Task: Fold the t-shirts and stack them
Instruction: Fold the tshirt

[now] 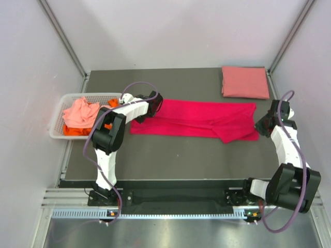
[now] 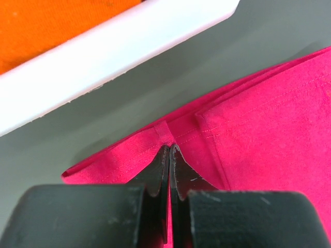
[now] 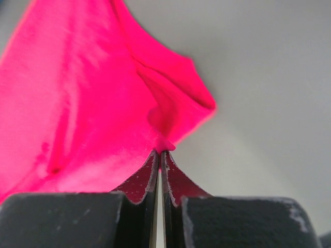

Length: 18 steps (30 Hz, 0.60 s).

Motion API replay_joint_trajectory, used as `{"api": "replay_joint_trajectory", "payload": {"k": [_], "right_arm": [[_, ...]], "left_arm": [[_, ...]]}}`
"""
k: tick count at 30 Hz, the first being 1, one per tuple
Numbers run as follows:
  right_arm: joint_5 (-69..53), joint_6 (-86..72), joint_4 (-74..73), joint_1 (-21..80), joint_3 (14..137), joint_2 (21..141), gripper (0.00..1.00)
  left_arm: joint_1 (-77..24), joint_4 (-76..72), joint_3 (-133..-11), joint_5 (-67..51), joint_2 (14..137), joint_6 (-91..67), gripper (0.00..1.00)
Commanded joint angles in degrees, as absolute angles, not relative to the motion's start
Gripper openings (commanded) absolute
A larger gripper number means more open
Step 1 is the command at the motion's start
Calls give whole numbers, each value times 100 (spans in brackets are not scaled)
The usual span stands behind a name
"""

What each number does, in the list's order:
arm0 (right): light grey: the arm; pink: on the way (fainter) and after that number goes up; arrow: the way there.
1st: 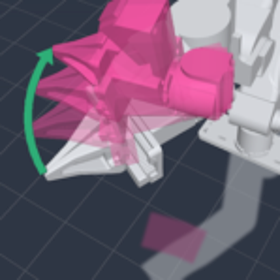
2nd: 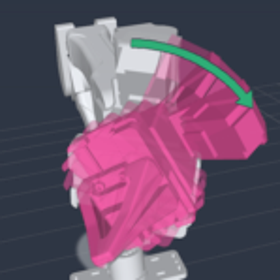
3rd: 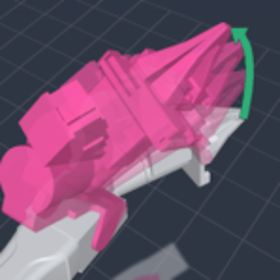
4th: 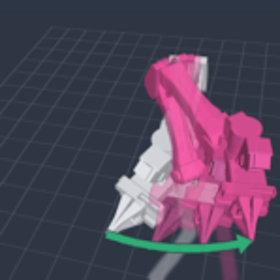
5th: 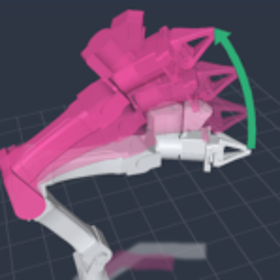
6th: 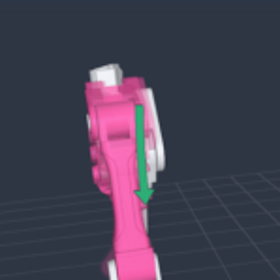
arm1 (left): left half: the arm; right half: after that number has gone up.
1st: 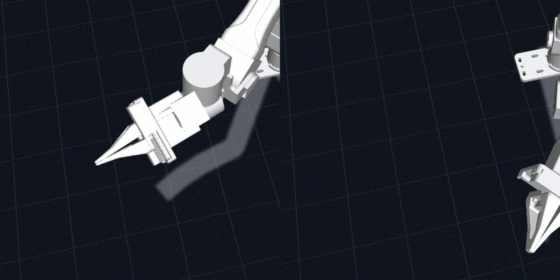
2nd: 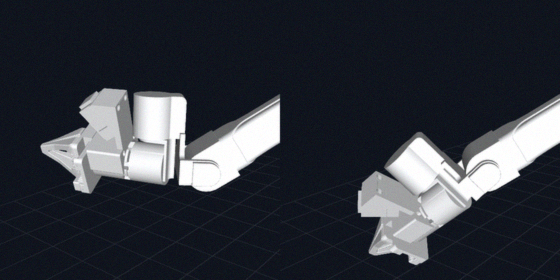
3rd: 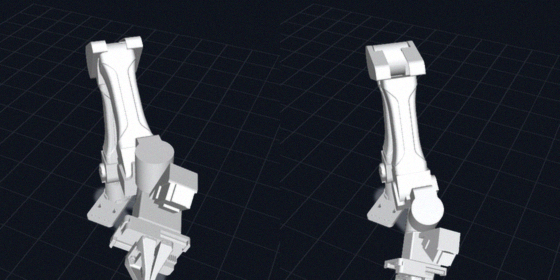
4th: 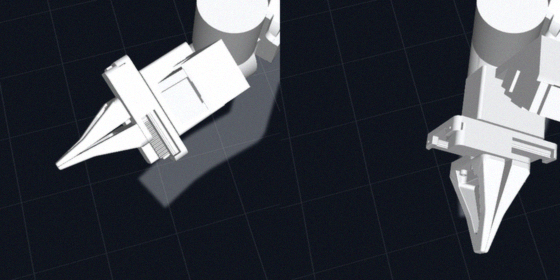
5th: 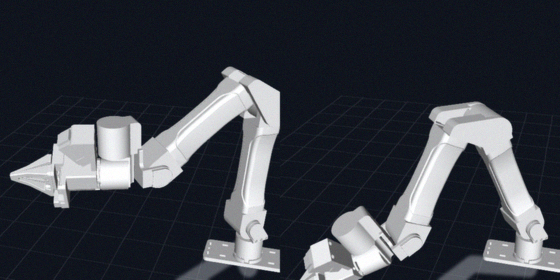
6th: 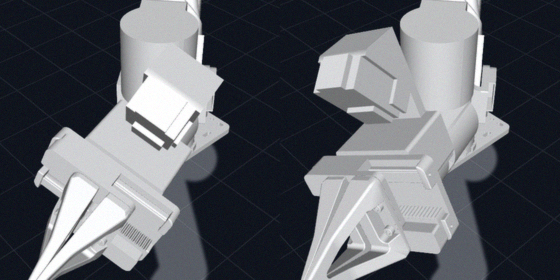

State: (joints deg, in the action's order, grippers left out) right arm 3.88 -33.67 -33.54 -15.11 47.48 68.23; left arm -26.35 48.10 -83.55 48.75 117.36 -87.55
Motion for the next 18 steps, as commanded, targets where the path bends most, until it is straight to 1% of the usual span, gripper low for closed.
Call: {"api": "replay_joint_trajectory", "payload": {"k": [1,4,8,9,12,18], "right_arm": [[229,-3147,-3068,-1468,5369,7153,0],[27,-3155,-2953,-1442,5712,7461,0],[61,-3085,-2900,-1345,6090,7848,0],[288,-3076,-3083,-1327,6300,8075,0],[421,-2962,-3409,-1292,6704,8541,0],[492,-2813,-3472,-1239,6838,8833,0]], "left_arm": [[-2628,4825,-8525,5115,11575,-8692,0],[-2637,4878,-8613,5115,11680,-8736,0],[-2637,4974,-8718,5045,11795,-8824,0],[-2637,5036,-8745,5036,11838,-8842,0],[-2645,5071,-8833,4983,11900,-8886,0],[-2646,5247,-9131,4887,12181,-8877,0]]}}
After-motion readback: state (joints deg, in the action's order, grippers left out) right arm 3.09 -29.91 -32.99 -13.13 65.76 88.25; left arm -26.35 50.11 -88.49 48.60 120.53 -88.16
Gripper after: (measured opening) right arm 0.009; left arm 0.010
